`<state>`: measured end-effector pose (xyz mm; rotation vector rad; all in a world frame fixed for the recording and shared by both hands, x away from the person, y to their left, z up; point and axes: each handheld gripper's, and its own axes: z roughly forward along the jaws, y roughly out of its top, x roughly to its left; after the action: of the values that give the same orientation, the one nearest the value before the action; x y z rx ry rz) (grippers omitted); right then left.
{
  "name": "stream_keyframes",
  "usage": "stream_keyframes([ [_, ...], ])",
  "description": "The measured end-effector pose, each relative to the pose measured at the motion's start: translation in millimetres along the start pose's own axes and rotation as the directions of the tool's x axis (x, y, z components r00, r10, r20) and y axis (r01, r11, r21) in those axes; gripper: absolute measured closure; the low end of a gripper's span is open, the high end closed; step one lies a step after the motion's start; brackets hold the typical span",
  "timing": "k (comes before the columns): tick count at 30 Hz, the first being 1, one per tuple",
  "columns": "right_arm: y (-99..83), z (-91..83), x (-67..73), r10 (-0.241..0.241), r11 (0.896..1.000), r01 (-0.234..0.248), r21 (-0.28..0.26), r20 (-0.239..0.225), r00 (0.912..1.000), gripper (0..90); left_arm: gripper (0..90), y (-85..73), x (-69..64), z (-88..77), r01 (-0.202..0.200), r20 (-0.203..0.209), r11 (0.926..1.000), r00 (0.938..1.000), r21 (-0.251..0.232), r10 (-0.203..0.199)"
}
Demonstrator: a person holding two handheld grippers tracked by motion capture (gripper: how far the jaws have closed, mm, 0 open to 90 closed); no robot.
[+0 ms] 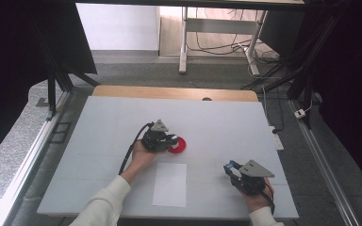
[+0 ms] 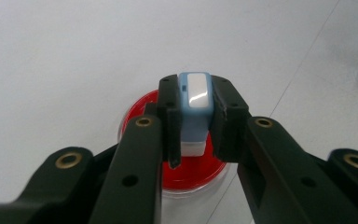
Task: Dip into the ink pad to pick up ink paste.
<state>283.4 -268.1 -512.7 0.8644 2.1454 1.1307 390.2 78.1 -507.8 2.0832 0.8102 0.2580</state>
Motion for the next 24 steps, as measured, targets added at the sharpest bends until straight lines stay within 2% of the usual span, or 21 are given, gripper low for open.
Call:
stream_keyframes([
  [15,0.1,-0.4,-0.1,0.001,1.000,-0.001,-0.002,0.000,1.0000,64.9,75.2,-0.1,-3.7,2.2,-0.024,-0.018,0.9996,0.9995,0.016,0.025],
  [24,0.0,-0.2,0.2,0.000,1.000,0.000,-0.003,0.001,1.0000,64.9,75.3,-0.3,-3.9,3.2,-0.022,-0.018,0.9993,0.9996,0.031,0.022],
])
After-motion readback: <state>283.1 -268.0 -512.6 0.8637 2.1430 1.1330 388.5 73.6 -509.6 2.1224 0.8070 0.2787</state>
